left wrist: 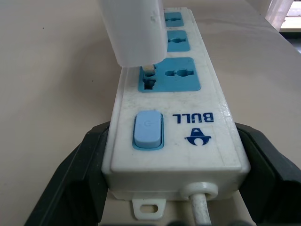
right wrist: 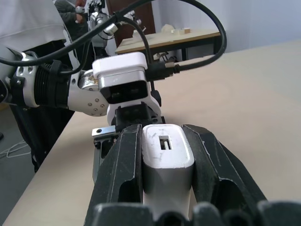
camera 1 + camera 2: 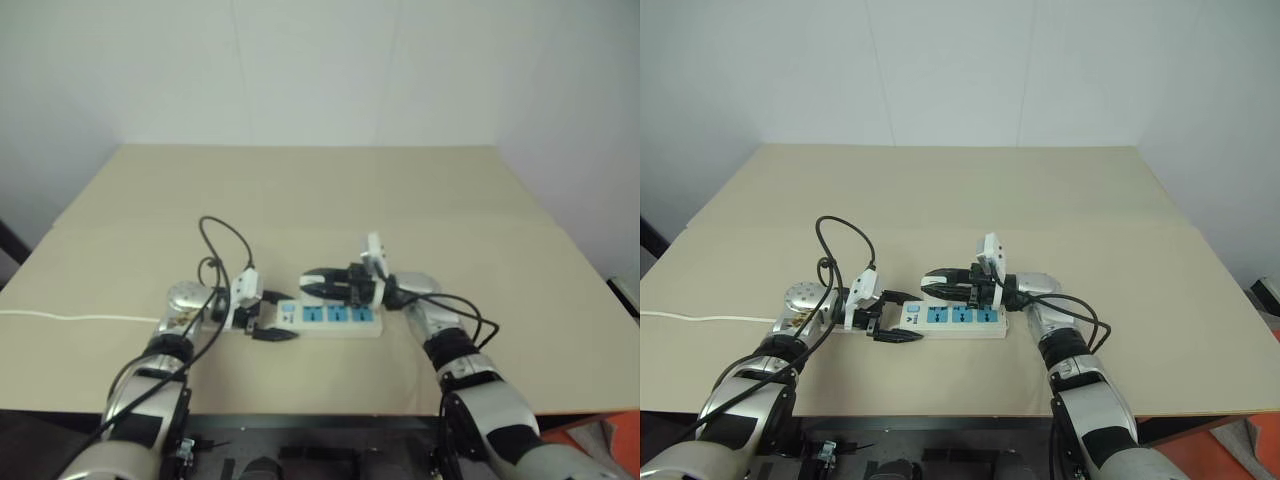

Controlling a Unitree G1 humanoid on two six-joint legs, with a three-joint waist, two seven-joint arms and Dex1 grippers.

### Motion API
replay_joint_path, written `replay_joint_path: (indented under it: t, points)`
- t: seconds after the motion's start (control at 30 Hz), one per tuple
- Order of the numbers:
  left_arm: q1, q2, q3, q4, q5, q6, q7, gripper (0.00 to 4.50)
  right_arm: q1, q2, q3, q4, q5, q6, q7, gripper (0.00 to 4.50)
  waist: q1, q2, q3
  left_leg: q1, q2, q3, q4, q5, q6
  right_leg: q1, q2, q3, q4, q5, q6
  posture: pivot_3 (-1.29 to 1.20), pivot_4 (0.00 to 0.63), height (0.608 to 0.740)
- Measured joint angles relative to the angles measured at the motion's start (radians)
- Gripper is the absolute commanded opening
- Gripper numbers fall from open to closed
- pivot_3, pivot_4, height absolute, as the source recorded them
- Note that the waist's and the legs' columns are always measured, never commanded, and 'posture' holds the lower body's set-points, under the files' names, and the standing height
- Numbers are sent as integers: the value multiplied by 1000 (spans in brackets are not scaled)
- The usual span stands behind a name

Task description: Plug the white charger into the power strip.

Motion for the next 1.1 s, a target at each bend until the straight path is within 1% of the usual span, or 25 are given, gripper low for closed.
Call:
replay_joint_path:
  t: [0.67, 1.1]
  points:
    - [0, 0, 0, -4, -1, 2, 0, 3305, 1, 1, -18, 14, -12, -21, 20, 1122, 0, 0, 0, 0, 0, 0, 0, 0, 0, 0, 0, 0, 0, 0, 0, 0, 150, 740]
    - [0, 1, 0, -5, 0, 2, -5, 3305, 3, 22, -16, 44, -54, -58, 16, 1122, -1, 0, 0, 0, 0, 0, 0, 0, 0, 0, 0, 0, 0, 0, 0, 0, 150, 740]
